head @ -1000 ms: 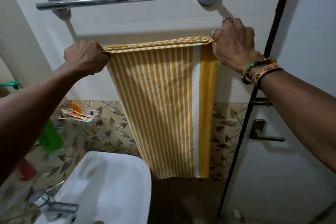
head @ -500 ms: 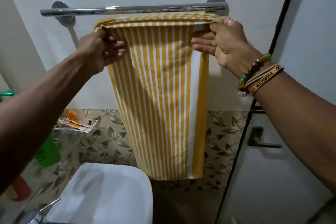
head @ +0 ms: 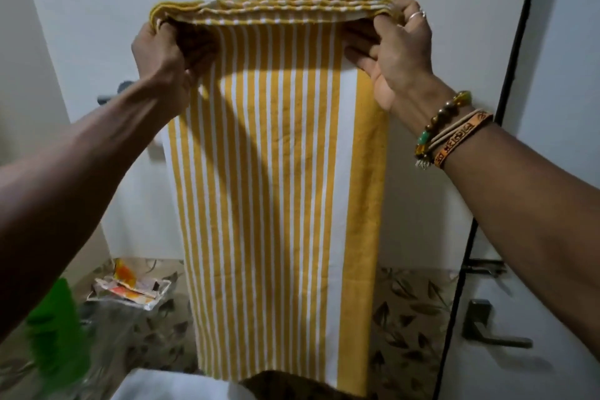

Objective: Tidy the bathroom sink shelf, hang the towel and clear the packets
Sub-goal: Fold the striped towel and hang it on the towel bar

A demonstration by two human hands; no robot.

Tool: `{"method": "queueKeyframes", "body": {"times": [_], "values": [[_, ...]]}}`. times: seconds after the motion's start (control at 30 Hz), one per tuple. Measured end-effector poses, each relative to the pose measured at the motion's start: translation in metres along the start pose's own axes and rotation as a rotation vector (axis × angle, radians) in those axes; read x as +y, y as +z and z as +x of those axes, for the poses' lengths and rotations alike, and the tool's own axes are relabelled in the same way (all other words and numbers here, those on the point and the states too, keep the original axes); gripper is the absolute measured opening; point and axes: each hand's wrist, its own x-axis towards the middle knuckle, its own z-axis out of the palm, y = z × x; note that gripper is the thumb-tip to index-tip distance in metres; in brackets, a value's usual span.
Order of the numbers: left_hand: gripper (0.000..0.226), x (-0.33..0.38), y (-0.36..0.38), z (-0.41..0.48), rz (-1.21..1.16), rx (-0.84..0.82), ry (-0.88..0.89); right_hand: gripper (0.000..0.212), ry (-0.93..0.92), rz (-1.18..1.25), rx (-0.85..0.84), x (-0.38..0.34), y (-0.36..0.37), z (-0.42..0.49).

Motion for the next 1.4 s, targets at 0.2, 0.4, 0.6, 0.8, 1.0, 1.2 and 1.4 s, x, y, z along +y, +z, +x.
{"method": "queueKeyframes", "body": {"times": [0.2, 0.4, 0.6, 0.8, 1.0, 1.2, 1.4], "values": [[0.026, -0.025, -0.008, 0.018, 0.648, -0.075, 0.300, 0.031, 0.019, -0.428, -0.144, 0.018, -0.008, 0.034], [0.048, -0.025, -0.022, 0.026, 1.470, -0.291, 0.381, 0.068, -0.140, -1.238, -0.242, 0.029, -0.011, 0.037], [0.075, -0.028, -0.040, 0.036, 1.744, -0.344, 0.390, 0.058, -0.242, -1.335, -0.112, 0.038, -0.006, 0.039], [0.066, -0.036, -0.049, 0.037, 1.643, -0.346, 0.536, 0.068, -0.393, -1.338, -0.062, 0.047, -0.008, 0.033], [0.067, -0.050, -0.053, 0.048, 1.678, -0.277, 0.630, 0.051, -0.322, -1.543, -0.206, 0.049, -0.008, 0.036], [0.062, -0.056, -0.055, 0.054, 1.701, -0.229, 0.626, 0.053, -0.221, -1.651, -0.248, 0.051, -0.007, 0.040], [0.056, -0.051, -0.052, 0.049, 1.674, -0.273, 0.640, 0.054, -0.152, -1.678, -0.292, 0.049, -0.008, 0.041]]}}
